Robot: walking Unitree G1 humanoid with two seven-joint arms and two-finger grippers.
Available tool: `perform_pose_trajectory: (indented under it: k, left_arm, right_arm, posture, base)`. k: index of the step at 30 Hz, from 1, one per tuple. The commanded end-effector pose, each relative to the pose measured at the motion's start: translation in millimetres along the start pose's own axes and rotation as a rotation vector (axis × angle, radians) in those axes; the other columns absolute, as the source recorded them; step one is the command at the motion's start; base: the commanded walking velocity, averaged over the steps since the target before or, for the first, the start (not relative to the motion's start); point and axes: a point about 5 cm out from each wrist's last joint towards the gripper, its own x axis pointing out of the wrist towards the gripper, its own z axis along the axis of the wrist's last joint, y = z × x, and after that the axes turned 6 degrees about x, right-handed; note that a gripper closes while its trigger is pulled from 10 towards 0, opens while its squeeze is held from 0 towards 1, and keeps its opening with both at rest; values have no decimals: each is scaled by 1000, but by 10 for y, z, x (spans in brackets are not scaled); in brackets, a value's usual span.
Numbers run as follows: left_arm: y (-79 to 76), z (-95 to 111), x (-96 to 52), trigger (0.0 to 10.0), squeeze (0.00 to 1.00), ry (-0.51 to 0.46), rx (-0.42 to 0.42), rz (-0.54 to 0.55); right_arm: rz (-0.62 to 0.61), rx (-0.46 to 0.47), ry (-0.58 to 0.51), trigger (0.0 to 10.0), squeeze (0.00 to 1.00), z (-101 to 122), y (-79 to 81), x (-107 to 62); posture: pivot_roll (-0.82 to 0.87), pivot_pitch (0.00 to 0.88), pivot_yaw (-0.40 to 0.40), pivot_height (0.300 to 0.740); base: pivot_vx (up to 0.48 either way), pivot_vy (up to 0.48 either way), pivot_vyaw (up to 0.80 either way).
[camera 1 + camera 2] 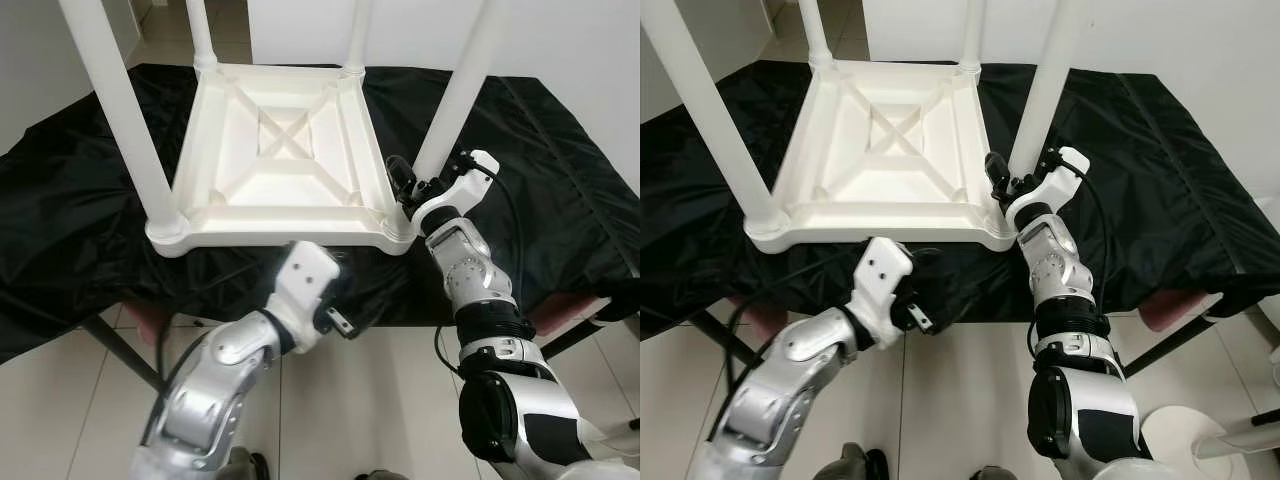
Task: Building children table
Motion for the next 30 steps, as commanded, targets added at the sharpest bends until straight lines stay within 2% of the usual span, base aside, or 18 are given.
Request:
perform_pose_trajectory:
  k: [1, 2, 3, 4, 5, 6, 8, 10, 12, 16, 18, 19, 21, 29, 30]
  left_arm:
    - [-67, 16, -30, 10000, 0, -3, -18, -65]
    - [-73, 14, -40, 10000, 0, -1, -29, -62]
    - [-73, 14, -40, 10000, 0, -1, -29, -62]
    - [-77, 12, -45, 10000, 0, 1, -37, -60]
    - [-81, 0, -56, 10000, 0, 7, -45, -56]
    - [-81, 0, -56, 10000, 0, 7, -45, -56]
    - [-81, -15, -66, 10000, 0, 14, -50, -52]
    - [-81, -15, -66, 10000, 0, 14, -50, -52]
    - [-69, -18, -66, 10000, 0, 15, -55, -47]
    - [-61, -20, -63, 10000, 0, 19, -55, -42]
    - [-52, -19, -60, 10000, 0, 20, -51, -35]
    - [-39, -13, -57, 10000, 0, 20, -46, -25]
    - [-28, -9, -53, 10000, 0, 21, -47, -19]
    - [4, -16, -38, 10000, 0, 28, -40, -1]
    - [10, -16, -36, 10000, 0, 27, -41, 2]
  right_arm:
    - [47, 290, 10, 10000, 0, -115, 19, -17]
    - [63, 384, 2, 10000, 0, -121, -8, -45]
    - [63, 384, 2, 10000, 0, -121, -8, -45]
    - [75, 442, -3, 10000, 0, -123, -26, -63]
    - [74, 562, -30, 10000, 0, -120, -137, -118]
    - [74, 562, -30, 10000, 0, -120, -137, -118]
    - [49, 692, -73, 10000, 0, -129, -313, -197]
    - [49, 692, -73, 10000, 0, -129, -313, -197]
    - [-7, 792, -105, 10000, 0, -186, -535, -297]
    - [-20, 799, -99, 10000, 0, -234, -597, -338]
    - [-38, 767, -79, 10000, 0, -289, -621, -356]
    - [-26, 720, -58, 10000, 0, -310, -588, -342]
    - [-14, 697, -46, 10000, 0, -313, -558, -329]
    - [-13, 709, -46, 10000, 0, -265, -557, -319]
    - [-26, 714, -52, 10000, 0, -264, -603, -349]
  posture:
    - [-44, 139, 6, 740]
    - [-44, 139, 6, 740]
    - [-44, 139, 6, 740]
    - [-44, 139, 6, 740]
    - [-41, 145, 5, 740]
    - [-41, 145, 5, 740]
    - [-40, 148, 7, 740]
    - [-40, 148, 7, 740]
    - [-40, 147, 7, 740]
    - [-39, 145, 9, 740]
    - [-37, 144, 8, 740]
    - [-40, 143, 11, 740]
    - [-40, 142, 12, 740]
    - [-43, 141, 12, 740]
    - [-44, 140, 10, 740]
  base:
    - [0, 0, 0]
    - [0, 0, 0]
    - [0, 0, 0]
    - [0, 0, 0]
    - [0, 0, 0]
    - [0, 0, 0]
    - [0, 0, 0]
    - [0, 0, 0]
    - [0, 0, 0]
    - [0, 0, 0]
    - [0, 0, 0]
    - [0, 0, 0]
    - [0, 0, 0]
    - [0, 0, 0]
    - [0, 0, 0]
